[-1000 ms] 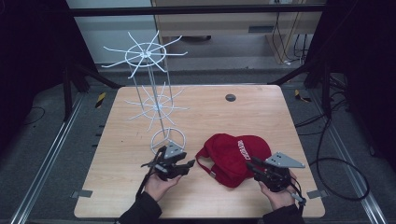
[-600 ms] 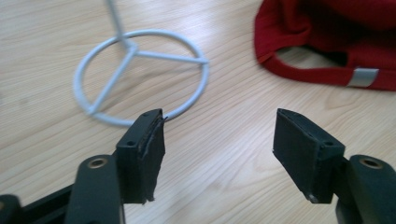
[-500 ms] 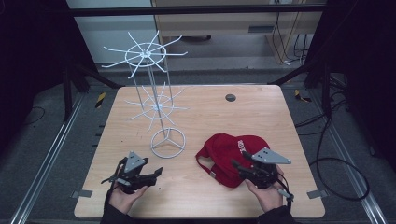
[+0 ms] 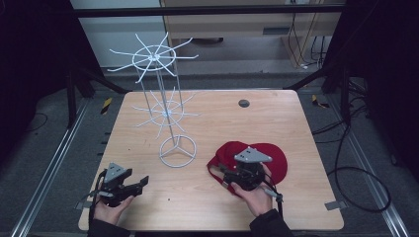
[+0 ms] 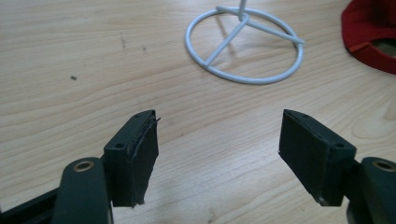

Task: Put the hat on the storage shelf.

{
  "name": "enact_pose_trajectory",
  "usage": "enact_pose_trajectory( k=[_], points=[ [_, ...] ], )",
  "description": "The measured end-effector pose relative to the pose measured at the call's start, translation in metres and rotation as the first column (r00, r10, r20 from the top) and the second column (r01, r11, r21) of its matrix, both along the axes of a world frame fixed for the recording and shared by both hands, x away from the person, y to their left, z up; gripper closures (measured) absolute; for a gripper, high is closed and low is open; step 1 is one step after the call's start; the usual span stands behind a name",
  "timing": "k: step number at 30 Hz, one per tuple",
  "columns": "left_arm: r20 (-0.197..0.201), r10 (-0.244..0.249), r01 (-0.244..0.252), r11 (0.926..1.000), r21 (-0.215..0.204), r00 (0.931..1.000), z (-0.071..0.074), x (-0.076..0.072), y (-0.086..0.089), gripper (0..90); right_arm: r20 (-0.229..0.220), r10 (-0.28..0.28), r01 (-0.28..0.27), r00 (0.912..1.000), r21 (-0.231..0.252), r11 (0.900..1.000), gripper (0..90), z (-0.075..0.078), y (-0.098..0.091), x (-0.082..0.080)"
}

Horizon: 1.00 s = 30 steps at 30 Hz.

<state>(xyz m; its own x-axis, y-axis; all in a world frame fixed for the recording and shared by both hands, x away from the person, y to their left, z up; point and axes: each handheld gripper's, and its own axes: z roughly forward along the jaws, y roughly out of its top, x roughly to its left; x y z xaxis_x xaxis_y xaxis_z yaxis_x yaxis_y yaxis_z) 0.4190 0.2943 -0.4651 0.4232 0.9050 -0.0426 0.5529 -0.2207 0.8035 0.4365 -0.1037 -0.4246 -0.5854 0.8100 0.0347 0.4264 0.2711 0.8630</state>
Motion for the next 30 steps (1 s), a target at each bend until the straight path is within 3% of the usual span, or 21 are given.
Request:
enact_pose_trajectory(
  k=[7, 11, 17, 23, 30],
  points=[
    [-0.015, 0.016, -0.016, 0.9999, 0.004, 0.9997, -0.004, 0.006, 0.003, 28.0, -0.055, -0.018, 0.014, 0.9983, -0.081, 0.9966, 42.2, -0.020, 0.006, 0.009],
    [-0.014, 0.018, -0.018, 0.9998, 0.009, 0.9997, -0.005, 0.007, 0.002, 28.0, -0.106, -0.028, 0.016, 0.9940, -0.111, 0.9937, 53.0, -0.032, 0.005, 0.014],
    [-0.019, 0.022, -0.022, 0.9998, 0.004, 0.9996, -0.006, 0.007, 0.004, 28.5, -0.139, -0.044, 0.027, 0.9894, -0.121, 0.9922, 70.4, -0.037, 0.003, 0.019],
    [-0.018, 0.020, -0.020, 0.9998, 0.004, 0.9996, -0.006, 0.008, 0.004, 29.0, -0.164, -0.084, 0.071, 0.9829, -0.081, 0.9942, 82.2, -0.033, -0.006, 0.021],
    [-0.019, 0.018, -0.018, 0.9998, 0.008, 0.9997, -0.007, 0.009, 0.003, 29.0, -0.113, -0.088, 0.089, 0.9897, 0.007, 0.9960, 82.7, -0.009, -0.023, 0.021]
  ],
)
